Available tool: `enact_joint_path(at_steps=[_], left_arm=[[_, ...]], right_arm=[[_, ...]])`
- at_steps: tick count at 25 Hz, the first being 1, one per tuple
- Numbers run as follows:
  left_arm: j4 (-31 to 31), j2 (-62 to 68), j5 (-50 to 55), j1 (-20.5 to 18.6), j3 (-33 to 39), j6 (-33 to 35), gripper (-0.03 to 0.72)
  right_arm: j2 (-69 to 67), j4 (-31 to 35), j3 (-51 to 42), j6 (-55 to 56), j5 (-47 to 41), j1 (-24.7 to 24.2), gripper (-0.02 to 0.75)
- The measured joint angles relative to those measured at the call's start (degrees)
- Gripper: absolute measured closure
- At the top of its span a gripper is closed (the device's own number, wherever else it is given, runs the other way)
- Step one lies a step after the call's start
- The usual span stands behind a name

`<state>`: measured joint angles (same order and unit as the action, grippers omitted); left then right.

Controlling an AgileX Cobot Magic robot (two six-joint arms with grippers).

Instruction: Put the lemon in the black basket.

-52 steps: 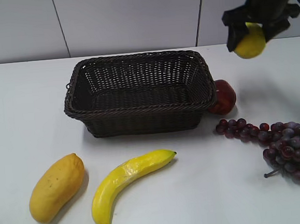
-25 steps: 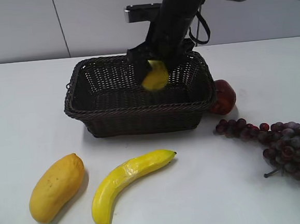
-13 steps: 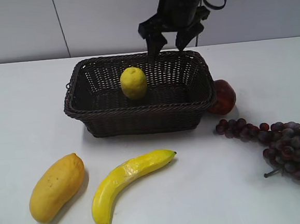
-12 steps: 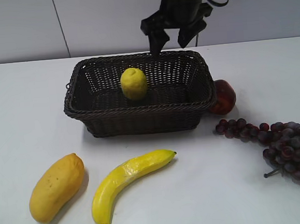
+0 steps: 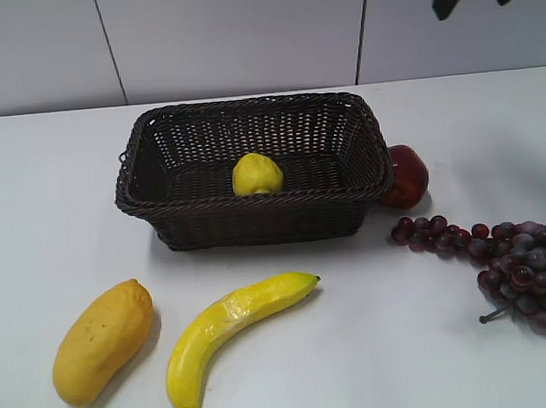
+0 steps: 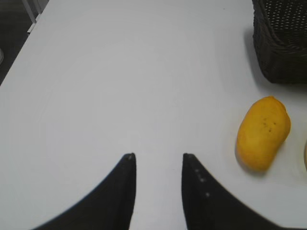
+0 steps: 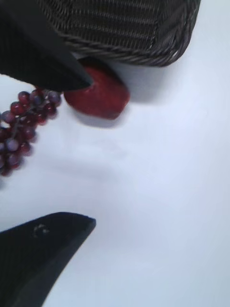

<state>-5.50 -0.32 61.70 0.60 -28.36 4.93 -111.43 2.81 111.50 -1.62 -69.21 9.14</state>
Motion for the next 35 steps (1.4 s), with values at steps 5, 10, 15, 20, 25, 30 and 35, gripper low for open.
enact_joint_path(at_steps=[5,10,15,20,25,30,35], left_arm=[[0.00,0.00,0.00,0.00,0.00,0.00,0.449],[0.00,0.00,0.00,0.00,0.00,0.00,0.449],[0.00,0.00,0.00,0.00,0.00,0.00,0.449],[0.00,0.00,0.00,0.00,0.00,0.00,0.449],[0.00,0.00,0.00,0.00,0.00,0.00,0.449],[0.00,0.00,0.00,0.00,0.00,0.00,0.449],[0.00,0.00,0.00,0.00,0.00,0.00,0.449]], right_arm=[[8.96,-0.18,-13.28,-0.52,-0.08,-4.41,0.145],[20.18,-0.26,-29.04,-1.22,2.87,-4.73,0.145],[32.74,-0.16,-46.25,-1.32,8.39,-4.73,0.145],[44.10,-1.53,-59.58,-1.38,11.60,-4.73,0.145],[55.28,-2.10,-67.50,-1.38,11.40,-4.73,0.145],[66.38,-2.11,-72.81,-1.38,11.09,-4.73,0.145],[77.72,-1.81,-77.81,-1.44,10.00,-4.73,0.145]])
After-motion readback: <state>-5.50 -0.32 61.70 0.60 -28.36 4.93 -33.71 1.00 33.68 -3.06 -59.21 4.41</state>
